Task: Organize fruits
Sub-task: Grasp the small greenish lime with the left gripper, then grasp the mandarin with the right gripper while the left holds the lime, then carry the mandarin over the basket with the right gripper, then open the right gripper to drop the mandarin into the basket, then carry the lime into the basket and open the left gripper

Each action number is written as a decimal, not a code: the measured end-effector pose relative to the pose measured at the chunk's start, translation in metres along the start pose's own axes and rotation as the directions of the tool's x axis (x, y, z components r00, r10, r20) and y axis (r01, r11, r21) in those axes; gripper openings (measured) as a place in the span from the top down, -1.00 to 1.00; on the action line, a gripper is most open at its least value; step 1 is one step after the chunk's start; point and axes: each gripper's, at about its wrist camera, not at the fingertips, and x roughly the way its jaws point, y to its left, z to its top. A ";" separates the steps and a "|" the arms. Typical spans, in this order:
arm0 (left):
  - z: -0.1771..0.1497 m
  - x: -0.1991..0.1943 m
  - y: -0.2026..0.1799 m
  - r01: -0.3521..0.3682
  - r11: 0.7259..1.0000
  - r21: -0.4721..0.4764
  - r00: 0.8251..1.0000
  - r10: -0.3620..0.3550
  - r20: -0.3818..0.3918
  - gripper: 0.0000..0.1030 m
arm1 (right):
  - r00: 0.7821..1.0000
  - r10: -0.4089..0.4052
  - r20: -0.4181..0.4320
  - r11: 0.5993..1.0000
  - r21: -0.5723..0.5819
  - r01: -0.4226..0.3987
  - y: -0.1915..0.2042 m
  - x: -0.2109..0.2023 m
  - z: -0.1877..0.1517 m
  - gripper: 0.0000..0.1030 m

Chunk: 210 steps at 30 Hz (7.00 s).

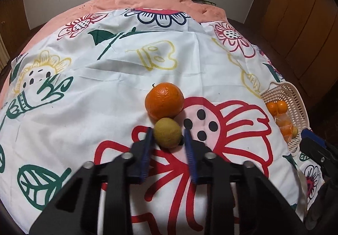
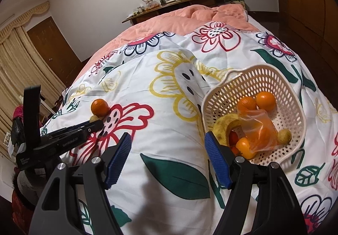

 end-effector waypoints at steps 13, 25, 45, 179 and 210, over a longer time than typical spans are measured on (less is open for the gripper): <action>-0.015 -0.036 0.020 -0.013 1.000 -0.022 0.995 0.016 0.102 0.46 | 0.991 0.055 -0.118 0.982 -0.172 -0.075 0.065 0.043 0.021 -0.39; -0.032 -0.058 0.052 -0.004 0.998 -0.061 0.990 0.013 0.140 0.46 | 0.982 0.043 -0.186 0.953 -0.287 -0.096 0.129 0.102 0.041 -0.39; -0.037 -0.057 0.067 0.043 0.995 -0.092 0.989 -0.029 0.147 0.46 | 0.971 -0.027 -0.240 0.922 -0.381 -0.069 0.165 0.148 0.041 0.22; 0.007 0.022 -0.221 0.227 0.899 0.374 0.974 -0.202 -0.106 0.46 | 0.950 -0.267 0.159 0.933 0.290 0.213 -0.161 -0.040 -0.017 -0.11; 0.003 0.026 -0.223 0.229 0.897 0.379 0.973 -0.199 -0.118 0.09 | 0.955 -0.262 0.136 0.929 0.302 0.212 -0.161 -0.034 -0.021 -0.11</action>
